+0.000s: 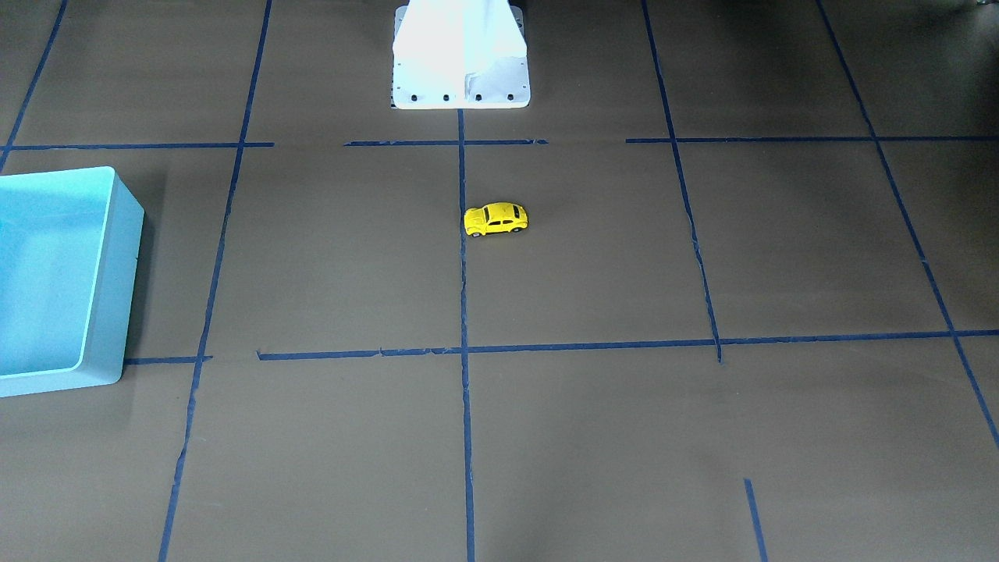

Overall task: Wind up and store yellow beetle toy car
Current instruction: 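Move the left gripper over the yellow beetle car and lower onto it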

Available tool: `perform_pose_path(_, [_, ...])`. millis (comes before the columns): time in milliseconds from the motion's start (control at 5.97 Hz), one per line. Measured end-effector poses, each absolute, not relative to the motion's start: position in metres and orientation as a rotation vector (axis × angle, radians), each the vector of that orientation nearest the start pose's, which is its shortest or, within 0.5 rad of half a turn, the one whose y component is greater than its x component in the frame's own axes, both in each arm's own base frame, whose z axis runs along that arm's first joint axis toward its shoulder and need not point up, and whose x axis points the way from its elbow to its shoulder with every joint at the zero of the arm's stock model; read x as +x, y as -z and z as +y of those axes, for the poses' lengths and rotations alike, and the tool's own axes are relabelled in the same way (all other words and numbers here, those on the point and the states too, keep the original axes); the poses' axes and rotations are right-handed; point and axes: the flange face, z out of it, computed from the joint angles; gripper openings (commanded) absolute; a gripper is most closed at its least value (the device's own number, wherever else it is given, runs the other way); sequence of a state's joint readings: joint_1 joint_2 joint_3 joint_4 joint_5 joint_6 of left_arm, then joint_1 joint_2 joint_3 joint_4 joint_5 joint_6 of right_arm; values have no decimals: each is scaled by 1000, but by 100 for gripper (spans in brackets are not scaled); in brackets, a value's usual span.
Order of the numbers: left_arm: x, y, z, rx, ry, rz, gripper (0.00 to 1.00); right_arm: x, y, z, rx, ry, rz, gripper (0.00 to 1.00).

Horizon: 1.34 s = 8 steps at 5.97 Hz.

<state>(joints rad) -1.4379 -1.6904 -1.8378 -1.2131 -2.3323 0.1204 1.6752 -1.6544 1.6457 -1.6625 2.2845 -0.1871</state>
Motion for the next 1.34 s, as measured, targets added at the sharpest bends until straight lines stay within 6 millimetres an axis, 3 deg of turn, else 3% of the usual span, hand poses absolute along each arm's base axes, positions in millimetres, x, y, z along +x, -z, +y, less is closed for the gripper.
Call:
perform_pose_path(168, [47, -459, -517, 88, -387, 699, 100, 114, -675, -439, 8, 42, -721, 100])
perform_pose_path(503, [109, -382, -501, 275, -716, 594, 100, 114, -677, -436, 6, 41, -723, 100])
perform_pose_path(1005, [273, -279, -468, 528, -1401, 585, 100, 114, -676, -435, 7, 41, -725, 100])
perform_pose_path(1340, [330, -226, -448, 624, -1538, 582, 100, 113, -676, -435, 7, 41, -728, 100])
